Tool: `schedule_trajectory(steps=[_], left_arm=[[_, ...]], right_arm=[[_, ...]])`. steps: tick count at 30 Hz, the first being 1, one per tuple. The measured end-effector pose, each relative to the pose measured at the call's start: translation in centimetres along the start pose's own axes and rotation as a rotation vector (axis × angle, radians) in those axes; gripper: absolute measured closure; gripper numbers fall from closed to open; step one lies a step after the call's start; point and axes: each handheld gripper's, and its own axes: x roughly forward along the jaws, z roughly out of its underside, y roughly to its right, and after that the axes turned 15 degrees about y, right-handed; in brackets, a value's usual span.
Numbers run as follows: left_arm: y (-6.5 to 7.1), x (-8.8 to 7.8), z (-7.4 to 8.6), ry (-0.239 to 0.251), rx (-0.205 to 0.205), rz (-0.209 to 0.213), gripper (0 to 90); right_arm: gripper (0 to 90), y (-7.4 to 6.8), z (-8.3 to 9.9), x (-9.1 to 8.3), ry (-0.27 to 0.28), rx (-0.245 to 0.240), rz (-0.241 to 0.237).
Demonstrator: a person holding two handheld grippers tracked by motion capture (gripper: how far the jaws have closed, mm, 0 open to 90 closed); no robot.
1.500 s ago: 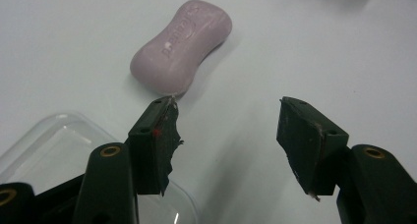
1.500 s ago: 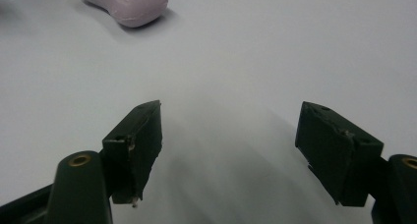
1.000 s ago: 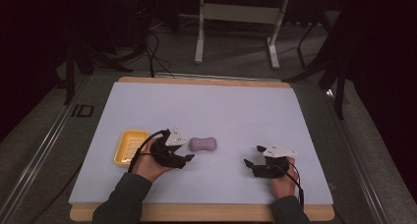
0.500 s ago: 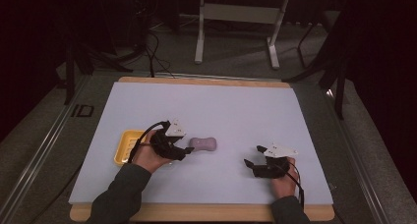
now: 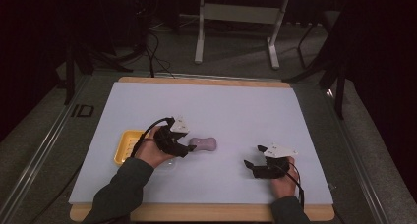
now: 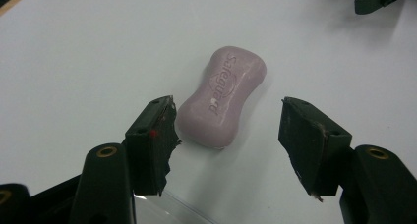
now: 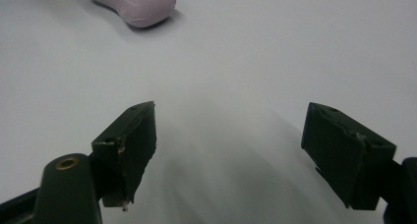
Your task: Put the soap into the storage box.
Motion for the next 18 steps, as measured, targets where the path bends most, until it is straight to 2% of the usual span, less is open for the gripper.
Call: schedule_trajectory(steps=[5, 10, 15, 18], left_arm=[[-0.5, 0.3, -0.1, 0.000, -0.005, 0.018, 39.3], [-1.0, 0.7, -0.2, -0.024, 0.010, 0.042, 39.2], [-1.3, 1.0, -0.2, -0.029, 0.012, 0.060, 38.9], [-1.4, 1.3, -0.2, -0.041, 0.020, 0.085, 38.4]], right_arm=[[20.0, 0.0, 0.0, 0.0, 0.000, -0.001, -0.002], [20.0, 0.0, 0.0, 0.0, -0.002, -0.004, -0.002], [20.0, 0.0, 0.0, 0.0, -0.001, -0.006, -0.004], [20.0, 0.0, 0.0, 0.1, -0.001, -0.006, -0.005]])
